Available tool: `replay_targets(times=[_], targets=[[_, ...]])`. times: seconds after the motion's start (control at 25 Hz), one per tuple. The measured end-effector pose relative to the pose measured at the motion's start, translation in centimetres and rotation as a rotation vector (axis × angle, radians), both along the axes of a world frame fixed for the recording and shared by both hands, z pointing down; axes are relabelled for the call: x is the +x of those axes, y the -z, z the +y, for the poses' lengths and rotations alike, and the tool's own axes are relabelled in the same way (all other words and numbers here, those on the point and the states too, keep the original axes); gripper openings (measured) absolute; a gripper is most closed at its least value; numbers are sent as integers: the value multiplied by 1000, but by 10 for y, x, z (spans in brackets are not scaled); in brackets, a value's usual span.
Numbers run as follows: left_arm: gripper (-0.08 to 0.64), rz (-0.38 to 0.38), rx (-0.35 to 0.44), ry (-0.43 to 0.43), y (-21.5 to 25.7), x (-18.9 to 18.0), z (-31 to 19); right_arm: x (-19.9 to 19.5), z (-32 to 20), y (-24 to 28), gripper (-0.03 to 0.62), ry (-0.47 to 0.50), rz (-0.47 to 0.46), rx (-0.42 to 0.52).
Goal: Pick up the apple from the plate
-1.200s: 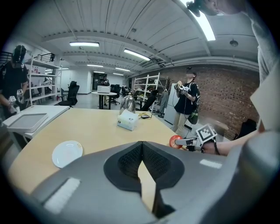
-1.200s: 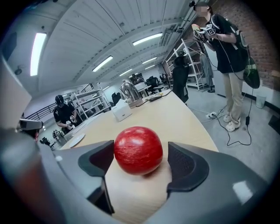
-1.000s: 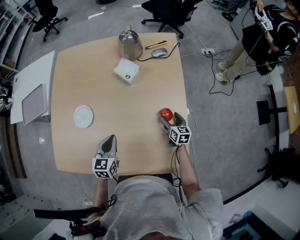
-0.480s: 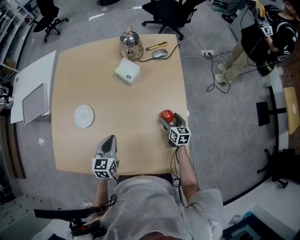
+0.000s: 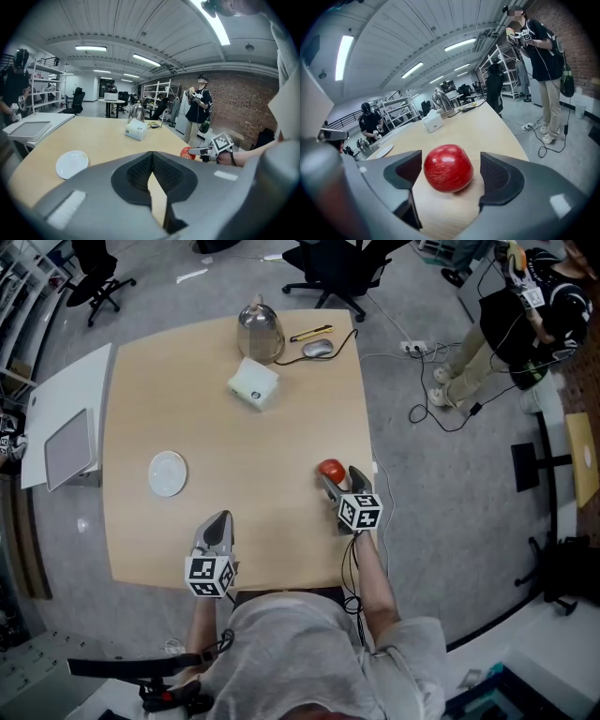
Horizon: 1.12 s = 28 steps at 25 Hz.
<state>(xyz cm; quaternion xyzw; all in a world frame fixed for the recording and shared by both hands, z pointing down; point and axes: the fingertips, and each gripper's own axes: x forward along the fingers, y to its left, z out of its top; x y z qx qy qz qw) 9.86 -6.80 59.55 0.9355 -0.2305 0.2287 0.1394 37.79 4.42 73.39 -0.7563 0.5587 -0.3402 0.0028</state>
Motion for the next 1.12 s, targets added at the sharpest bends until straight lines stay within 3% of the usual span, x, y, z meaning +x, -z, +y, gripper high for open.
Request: replay_targets(times=[0.28, 0.84, 1.12], targets=[[18, 7, -2, 9, -3, -3, 0, 1, -1, 1, 380, -4, 17, 0], [18, 48, 2, -22, 3, -3, 4, 2, 7, 45, 347, -15, 143, 32], [18, 76, 3, -48, 11, -10, 1, -13, 12, 71, 253, -30, 177, 51]])
